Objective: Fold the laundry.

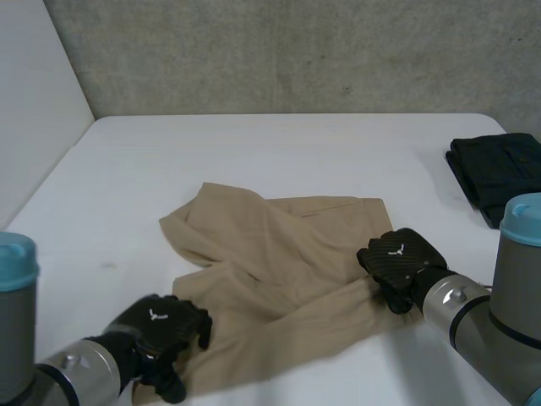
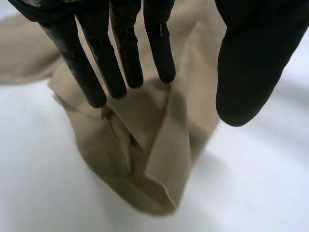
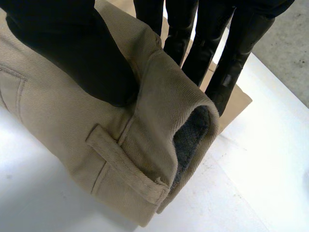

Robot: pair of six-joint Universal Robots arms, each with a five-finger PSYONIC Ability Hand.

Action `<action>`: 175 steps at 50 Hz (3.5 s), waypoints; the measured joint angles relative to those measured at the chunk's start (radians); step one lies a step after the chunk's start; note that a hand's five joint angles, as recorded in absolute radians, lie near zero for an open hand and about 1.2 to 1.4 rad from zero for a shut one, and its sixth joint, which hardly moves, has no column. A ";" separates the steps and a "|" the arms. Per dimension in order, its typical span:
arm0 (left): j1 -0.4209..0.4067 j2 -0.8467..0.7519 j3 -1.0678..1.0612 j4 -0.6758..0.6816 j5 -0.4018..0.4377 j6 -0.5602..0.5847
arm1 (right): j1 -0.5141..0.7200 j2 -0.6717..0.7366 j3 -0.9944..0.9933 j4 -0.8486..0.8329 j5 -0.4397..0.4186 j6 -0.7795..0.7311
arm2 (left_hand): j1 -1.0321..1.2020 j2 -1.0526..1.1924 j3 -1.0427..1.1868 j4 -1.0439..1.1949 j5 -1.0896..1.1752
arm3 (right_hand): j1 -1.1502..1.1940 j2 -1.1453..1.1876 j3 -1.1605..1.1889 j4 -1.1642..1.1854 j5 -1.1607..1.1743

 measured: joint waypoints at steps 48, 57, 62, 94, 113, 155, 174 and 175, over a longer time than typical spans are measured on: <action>-0.091 0.298 0.317 -0.134 -0.186 0.247 | -0.132 -0.437 -0.240 0.614 -0.138 -0.280 | 0.497 0.562 0.557 0.561 0.531 | 0.000 0.000 0.000 0.000 0.000; -0.066 -0.004 0.356 0.106 -0.190 0.270 | -0.128 -0.191 -0.229 0.490 -0.119 -0.281 | 0.497 0.562 0.557 0.562 0.531 | 0.000 0.000 0.005 0.000 0.000; -0.048 -0.140 0.432 0.203 -0.192 0.318 | -0.122 -0.081 -0.285 0.423 -0.078 -0.274 | 0.497 0.562 0.557 0.562 0.531 | 0.000 0.000 0.005 0.000 0.000; -0.017 -0.212 0.789 1.055 -0.198 0.377 | 0.005 0.176 -1.072 -0.191 0.143 0.042 | 0.497 0.563 0.558 0.562 0.531 | 0.000 0.000 0.009 0.000 0.000; -0.042 -0.359 0.295 0.725 -0.231 0.359 | 0.009 0.285 -0.476 -0.065 0.080 -0.080 | 0.497 0.565 0.560 0.562 0.531 | 0.000 0.000 0.009 0.000 0.000; -0.103 -0.100 0.293 0.167 -0.221 0.343 | -0.004 -0.087 0.071 0.413 0.018 -0.478 | -0.411 -0.385 -0.388 -0.397 -0.386 | 0.000 0.000 0.009 0.000 0.000; 0.074 -0.745 0.815 0.422 0.188 0.344 | 0.007 -0.080 0.110 0.298 0.024 -0.416 | -0.120 -0.121 -0.118 -0.120 -0.116 | 0.000 0.000 0.009 0.000 0.000; 0.076 -0.766 0.832 0.422 0.189 0.345 | 0.005 -0.080 0.112 0.293 0.024 -0.415 | -0.046 -0.044 -0.043 -0.060 -0.057 | 0.000 0.000 0.009 0.000 0.000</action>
